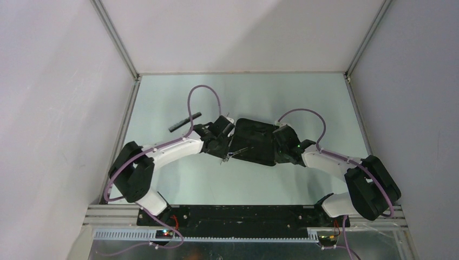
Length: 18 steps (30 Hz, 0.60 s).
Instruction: Sort the hair-cutting tools
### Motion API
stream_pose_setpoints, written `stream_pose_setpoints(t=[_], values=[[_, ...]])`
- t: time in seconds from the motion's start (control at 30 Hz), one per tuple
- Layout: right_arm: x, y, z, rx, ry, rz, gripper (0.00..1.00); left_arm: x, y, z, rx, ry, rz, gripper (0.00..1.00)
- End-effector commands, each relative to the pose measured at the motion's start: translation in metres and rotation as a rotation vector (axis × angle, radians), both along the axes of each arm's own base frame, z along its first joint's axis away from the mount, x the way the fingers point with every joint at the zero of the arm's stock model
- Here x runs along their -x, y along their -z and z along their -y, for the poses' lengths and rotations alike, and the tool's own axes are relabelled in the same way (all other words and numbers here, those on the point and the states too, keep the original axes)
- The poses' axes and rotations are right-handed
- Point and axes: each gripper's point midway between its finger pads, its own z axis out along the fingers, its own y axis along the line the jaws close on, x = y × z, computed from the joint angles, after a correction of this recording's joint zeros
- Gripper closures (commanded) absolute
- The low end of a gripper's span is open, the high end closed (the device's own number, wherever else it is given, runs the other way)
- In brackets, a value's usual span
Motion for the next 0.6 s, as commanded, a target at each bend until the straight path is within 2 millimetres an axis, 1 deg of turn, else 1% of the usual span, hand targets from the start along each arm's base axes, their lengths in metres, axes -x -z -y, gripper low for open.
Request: stream_pose_setpoints(t=[0.0,0.1,0.3,0.43,0.57], values=[[-0.002,-0.004,0.001,-0.002,0.023,0.015,0.96,0.008,0.007,0.025,0.199,-0.127,-0.085,0.48],[-0.001,-0.002,0.001,0.000,0.023,0.007,0.96,0.007,0.016,0.025,0.209,-0.160,-0.098,0.50],[-0.001,0.000,0.000,0.000,0.023,0.000,0.96,-0.008,0.027,0.024,0.222,-0.228,-0.088,0.55],[-0.001,0.001,0.001,0.003,0.022,-0.003,0.96,-0.008,0.037,0.022,0.209,-0.240,-0.104,0.63],[0.000,0.002,0.001,0.008,0.020,-0.007,0.96,-0.006,0.042,0.020,0.201,-0.249,-0.108,0.70]])
